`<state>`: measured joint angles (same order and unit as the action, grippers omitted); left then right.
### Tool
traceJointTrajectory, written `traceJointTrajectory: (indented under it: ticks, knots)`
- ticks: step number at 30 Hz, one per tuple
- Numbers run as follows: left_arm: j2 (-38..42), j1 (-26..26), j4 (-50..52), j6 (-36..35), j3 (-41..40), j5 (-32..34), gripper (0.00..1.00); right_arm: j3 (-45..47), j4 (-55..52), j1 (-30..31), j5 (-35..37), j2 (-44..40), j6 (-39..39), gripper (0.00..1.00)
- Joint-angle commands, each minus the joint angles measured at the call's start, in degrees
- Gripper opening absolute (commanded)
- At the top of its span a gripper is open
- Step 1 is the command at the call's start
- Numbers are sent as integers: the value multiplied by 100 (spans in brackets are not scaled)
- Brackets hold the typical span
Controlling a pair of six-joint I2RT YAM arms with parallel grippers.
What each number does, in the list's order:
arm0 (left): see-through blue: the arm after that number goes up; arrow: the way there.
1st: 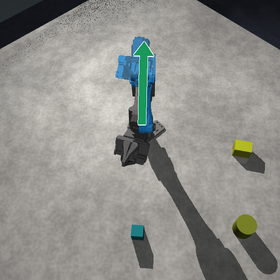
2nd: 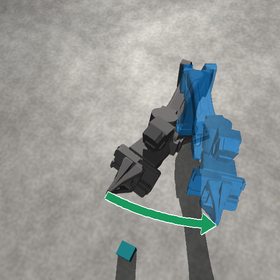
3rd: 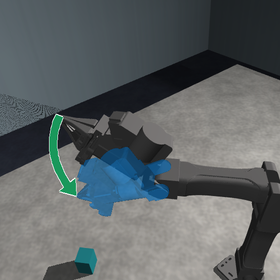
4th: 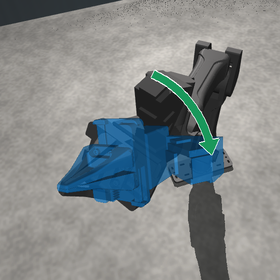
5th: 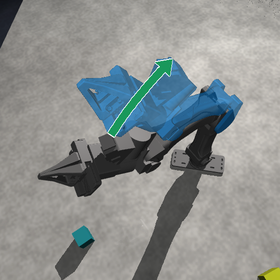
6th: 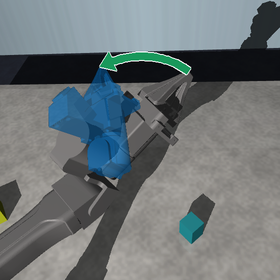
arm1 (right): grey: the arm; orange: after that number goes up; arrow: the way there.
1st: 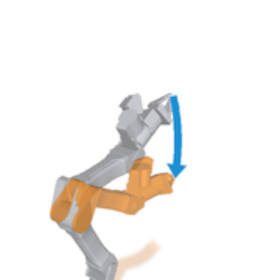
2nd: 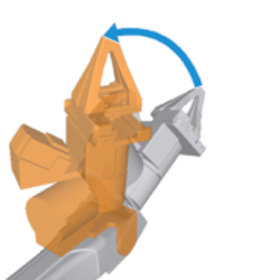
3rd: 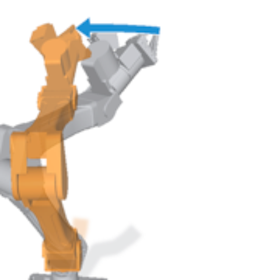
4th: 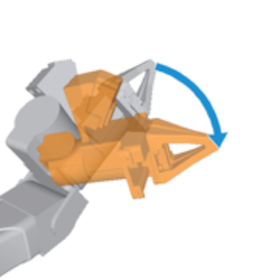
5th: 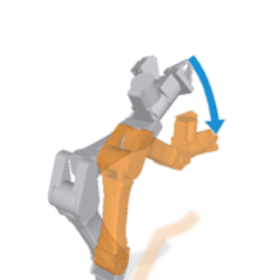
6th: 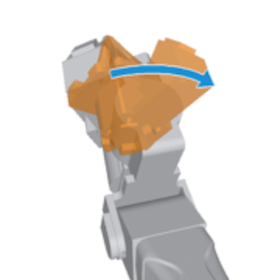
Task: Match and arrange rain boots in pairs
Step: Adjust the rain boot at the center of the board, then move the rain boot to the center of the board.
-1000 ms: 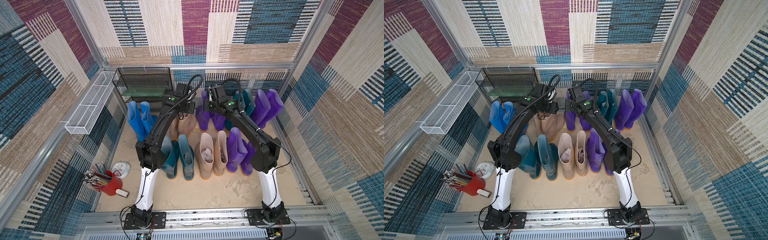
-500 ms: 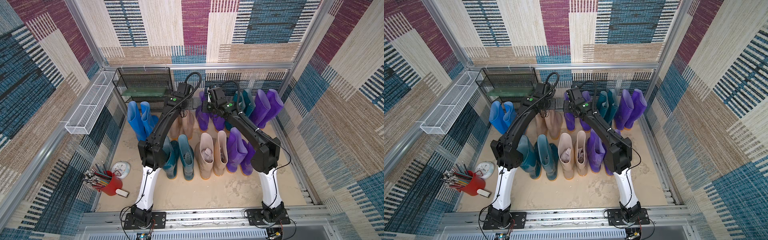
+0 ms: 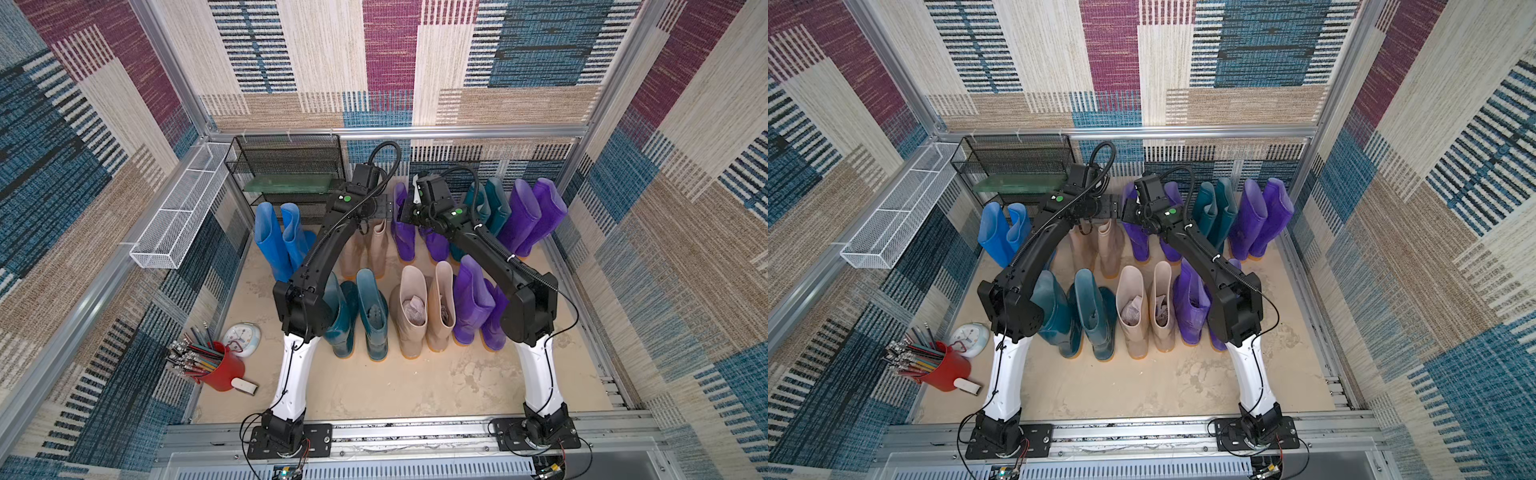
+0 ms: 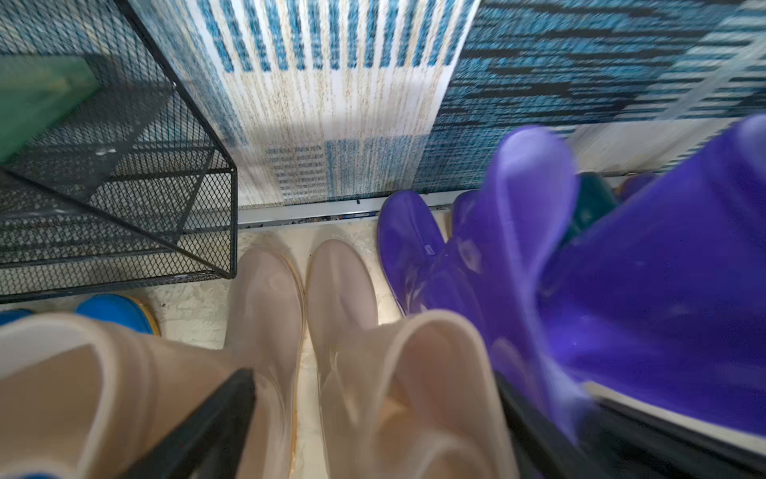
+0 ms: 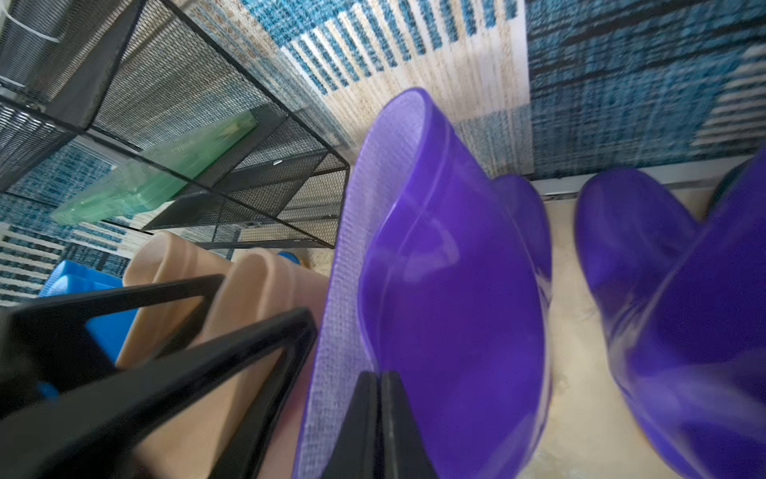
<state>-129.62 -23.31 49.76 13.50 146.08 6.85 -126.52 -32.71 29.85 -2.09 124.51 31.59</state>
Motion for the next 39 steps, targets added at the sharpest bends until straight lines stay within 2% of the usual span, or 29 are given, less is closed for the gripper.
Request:
traceJointTrajectory:
  ticks: [1, 8, 9, 11, 12, 13, 15, 18, 21, 26, 30, 34, 36, 38, 39]
  knots:
    - [356, 2, 34, -93, -58, -192, 93, 143, 58, 104, 168, -192, 220, 0]
    - [1181, 2, 40, -121, -672, -375, 95, 682, -47, 230, 559, -493, 323, 0]
    - [1278, 3, 42, -123, -749, -410, 96, 756, 9, 246, 624, -570, 298, 4]
    - [1420, 3, 114, -106, -807, -469, 96, 718, -40, 233, 722, -652, 249, 27]
    - [1481, 4, 158, -102, -817, -527, 97, 617, -149, 217, 835, -685, 190, 42]
    - [1558, 8, 202, -104, -824, -582, 99, 516, -277, 206, 1005, -731, 90, 53]
    - [1729, 3, 291, -89, -865, -677, 100, 332, -517, 152, 1249, -853, -182, 63]
    - [2085, 3, 336, -85, -1067, -815, 100, 194, -915, 75, 1732, -1121, -627, 72]
    - [2547, 2, 305, -51, -1451, -874, 100, 597, -1032, -98, 2213, -1539, -1010, 77]
    - [3602, 3, -301, 30, -3009, -639, 100, 1703, -850, -442, 2159, -2145, -1468, 81]
    - [4548, 10, -957, 9, -4588, -444, 100, 2297, -668, -640, 1735, -2249, -1599, 82]
    - [5192, 35, -1487, -61, -5672, -265, 100, 2132, -722, -734, 1286, -1842, -1689, 77]
    - [5343, 63, -1611, -121, -5931, -206, 100, 1776, -859, -752, 1146, -1505, -1718, 63]
    - [5401, 115, -1679, -162, -6060, -229, 100, 1281, -1095, -737, 958, -1144, -1702, 34]
    - [5412, 142, -1667, -172, -6086, -237, 100, 1031, -1192, -708, 913, -990, -1692, 23]
